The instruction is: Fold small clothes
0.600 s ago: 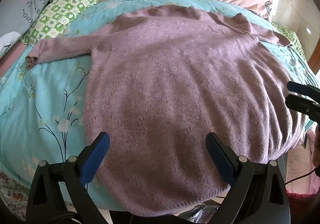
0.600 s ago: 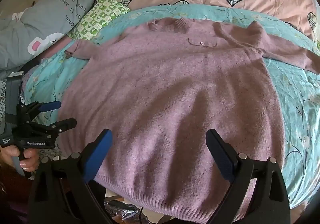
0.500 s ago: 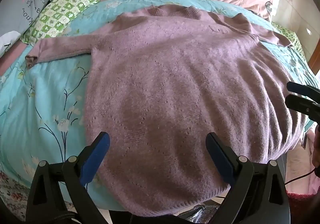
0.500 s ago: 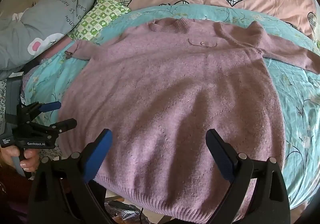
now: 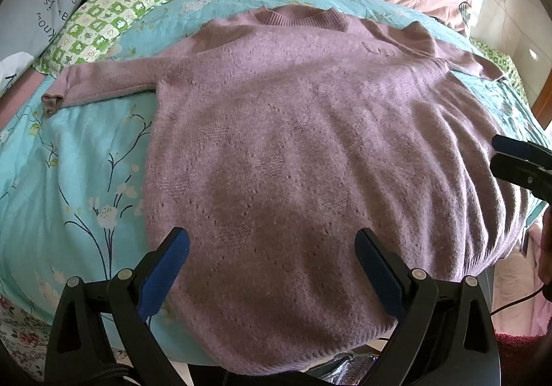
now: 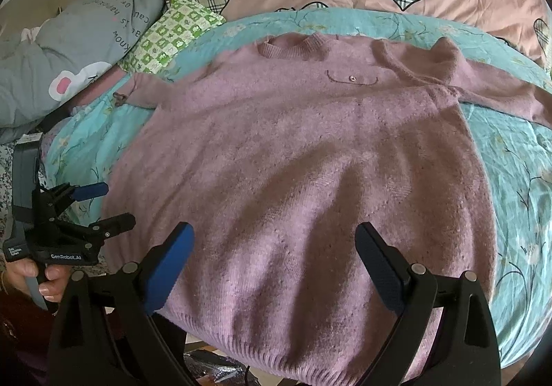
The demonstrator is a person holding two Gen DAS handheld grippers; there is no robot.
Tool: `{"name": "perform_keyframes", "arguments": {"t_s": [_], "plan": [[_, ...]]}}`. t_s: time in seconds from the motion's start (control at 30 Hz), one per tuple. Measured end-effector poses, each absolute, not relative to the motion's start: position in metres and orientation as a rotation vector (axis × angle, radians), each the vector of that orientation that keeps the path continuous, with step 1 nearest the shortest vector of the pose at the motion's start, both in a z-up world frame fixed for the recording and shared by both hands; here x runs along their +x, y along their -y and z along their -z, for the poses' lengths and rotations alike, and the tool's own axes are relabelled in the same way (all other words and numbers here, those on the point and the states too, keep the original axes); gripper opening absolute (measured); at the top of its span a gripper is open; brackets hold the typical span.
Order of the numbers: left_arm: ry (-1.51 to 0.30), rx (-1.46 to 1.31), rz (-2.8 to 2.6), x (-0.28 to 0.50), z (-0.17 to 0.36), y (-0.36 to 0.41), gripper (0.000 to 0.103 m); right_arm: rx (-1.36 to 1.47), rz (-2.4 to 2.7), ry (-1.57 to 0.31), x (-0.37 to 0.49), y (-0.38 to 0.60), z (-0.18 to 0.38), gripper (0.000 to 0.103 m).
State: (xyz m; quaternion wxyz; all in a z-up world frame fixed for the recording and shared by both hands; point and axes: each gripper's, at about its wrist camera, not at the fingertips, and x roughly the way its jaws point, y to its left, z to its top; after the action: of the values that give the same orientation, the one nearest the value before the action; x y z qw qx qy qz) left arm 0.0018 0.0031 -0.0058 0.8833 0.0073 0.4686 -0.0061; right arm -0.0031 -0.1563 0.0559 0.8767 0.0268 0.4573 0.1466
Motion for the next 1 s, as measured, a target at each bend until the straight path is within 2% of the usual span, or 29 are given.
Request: {"name": "perform_keyframes", "arguments": {"t_s": [0.67,1.0], "plan": [[-0.972,0.012,0.024,0.006,0.003,-0.002,0.097,0.05,-0.314,-0.969,0.002,0.155,-0.049,0.094],[-0.967,0.042,-0.009,0.037,-0.012,-0.013,0.097,0.027,-0.319,-0.95,0.039,0.161,-0.06,0.094]]}}
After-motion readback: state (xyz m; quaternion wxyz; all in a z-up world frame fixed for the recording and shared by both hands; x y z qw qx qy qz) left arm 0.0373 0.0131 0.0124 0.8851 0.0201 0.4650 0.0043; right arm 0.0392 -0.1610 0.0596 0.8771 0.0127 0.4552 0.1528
